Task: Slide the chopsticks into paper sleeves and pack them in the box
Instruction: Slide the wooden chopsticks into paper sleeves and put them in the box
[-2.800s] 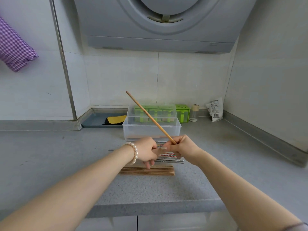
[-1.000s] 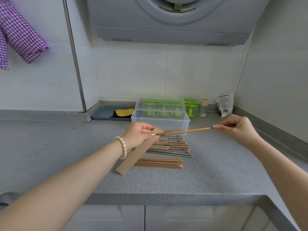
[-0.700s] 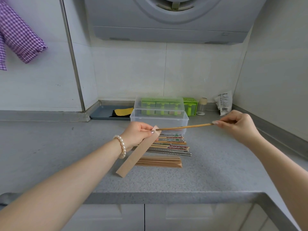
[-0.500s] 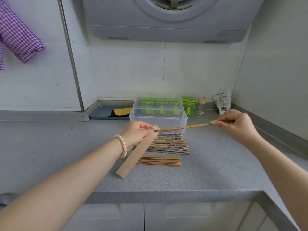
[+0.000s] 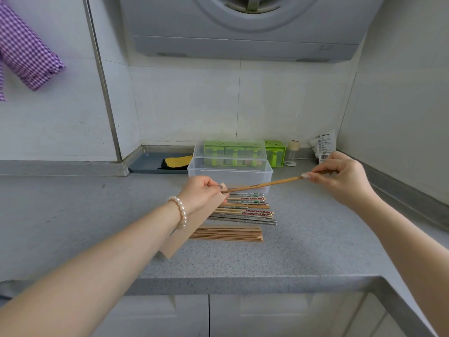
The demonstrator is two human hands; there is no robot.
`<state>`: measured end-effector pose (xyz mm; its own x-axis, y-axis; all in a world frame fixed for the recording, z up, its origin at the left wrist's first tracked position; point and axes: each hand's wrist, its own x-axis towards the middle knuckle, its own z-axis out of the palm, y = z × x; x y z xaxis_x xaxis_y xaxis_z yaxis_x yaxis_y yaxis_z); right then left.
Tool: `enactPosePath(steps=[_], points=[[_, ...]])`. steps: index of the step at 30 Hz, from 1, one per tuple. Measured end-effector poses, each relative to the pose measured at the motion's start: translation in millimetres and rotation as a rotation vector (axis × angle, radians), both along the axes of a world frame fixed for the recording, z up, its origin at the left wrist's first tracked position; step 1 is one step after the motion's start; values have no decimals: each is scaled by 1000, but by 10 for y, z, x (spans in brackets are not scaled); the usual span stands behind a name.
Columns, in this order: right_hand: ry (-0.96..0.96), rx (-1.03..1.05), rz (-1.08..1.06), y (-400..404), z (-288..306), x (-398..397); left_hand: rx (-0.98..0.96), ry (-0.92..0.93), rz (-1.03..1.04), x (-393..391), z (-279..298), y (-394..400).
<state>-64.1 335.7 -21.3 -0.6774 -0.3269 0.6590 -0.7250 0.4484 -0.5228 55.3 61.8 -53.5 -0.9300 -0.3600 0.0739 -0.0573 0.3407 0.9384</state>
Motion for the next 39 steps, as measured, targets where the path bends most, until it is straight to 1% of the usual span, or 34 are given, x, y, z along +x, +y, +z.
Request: enactPosePath(steps=[3,7,10,15,19,25,30,34,36,39], points=[[-80,32,13,28,37,-43,-141,-23,-51,20,4,-18],[-233,86,38,82,56,-126,-185,-73,-179,73,38,-15],[-296,134,58,77,81,-144,-224,-128,-279,113,79,34],[-340,185,137,-53,104,-72,-170,-166,-364,106,91,151],[-381,250,254,-272,52,50,-129,-146,-364,58,117,240],[-373,273,360,-614,-39,176,-210,-89,-314,11,153,258],[-367,287,417,-862,-176,261,-235,-97,-282,13,142,218],[-410,268,459,-937,-206,257,-259,-131,-273,40,122,123],[-445,264,487,-938,-194,215,-217,-165,-277,45,124,87],[-482,238,501,-932,-165,147,-74,-212,-303,33,137,32]])
